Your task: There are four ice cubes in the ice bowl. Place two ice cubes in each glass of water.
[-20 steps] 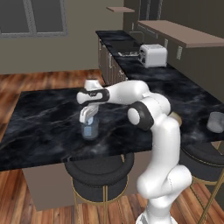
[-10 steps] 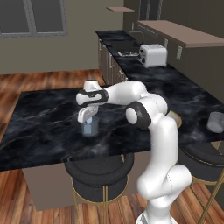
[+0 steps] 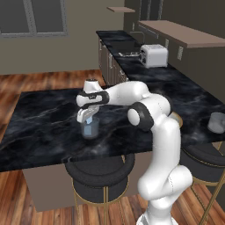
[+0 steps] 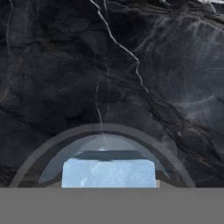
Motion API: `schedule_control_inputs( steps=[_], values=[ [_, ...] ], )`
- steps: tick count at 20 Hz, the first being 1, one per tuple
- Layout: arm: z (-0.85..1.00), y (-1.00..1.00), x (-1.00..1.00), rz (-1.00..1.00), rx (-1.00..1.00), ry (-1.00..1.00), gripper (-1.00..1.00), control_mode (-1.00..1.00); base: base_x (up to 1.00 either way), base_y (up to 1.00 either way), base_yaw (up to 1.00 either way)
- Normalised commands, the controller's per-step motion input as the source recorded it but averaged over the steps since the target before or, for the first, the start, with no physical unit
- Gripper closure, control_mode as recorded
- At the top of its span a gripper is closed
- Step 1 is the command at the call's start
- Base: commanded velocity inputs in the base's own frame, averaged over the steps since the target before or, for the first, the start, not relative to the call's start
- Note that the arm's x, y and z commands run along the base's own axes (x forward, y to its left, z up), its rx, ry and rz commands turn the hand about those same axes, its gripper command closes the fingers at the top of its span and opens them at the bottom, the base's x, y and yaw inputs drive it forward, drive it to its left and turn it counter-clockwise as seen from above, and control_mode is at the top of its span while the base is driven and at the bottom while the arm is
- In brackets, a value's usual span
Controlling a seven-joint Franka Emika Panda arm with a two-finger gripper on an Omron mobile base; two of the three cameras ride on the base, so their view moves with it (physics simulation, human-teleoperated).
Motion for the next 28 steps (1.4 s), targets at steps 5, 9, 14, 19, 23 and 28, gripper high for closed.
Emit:
schedule_control_inputs(
  steps=[5,9,14,19,23,28],
  values=[
    [0.00,0.00,0.00,-0.05,0.00,-0.08,-1.00,-1.00,0.00,0.00,0.00],
    [0.01,0.00,0.00,-0.05,0.00,-0.10,-1.00,-1.00,0.00,0.00,0.00],
    [0.21,0.00,0.00,-0.05,0.00,-0.15,-1.00,-1.00,0.00,0.00,0.00],
    [0.37,0.00,-0.03,-0.04,0.00,-0.16,-1.00,-1.00,0.00,0.00,0.00],
    [0.61,-0.26,-0.45,-0.08,0.01,-0.18,-1.00,-1.00,0.00,0.00,0.00],
    [0.25,-0.97,-0.84,-0.29,0.02,-0.07,-1.00,-1.00,0.00,0.00,0.00]
  ],
)
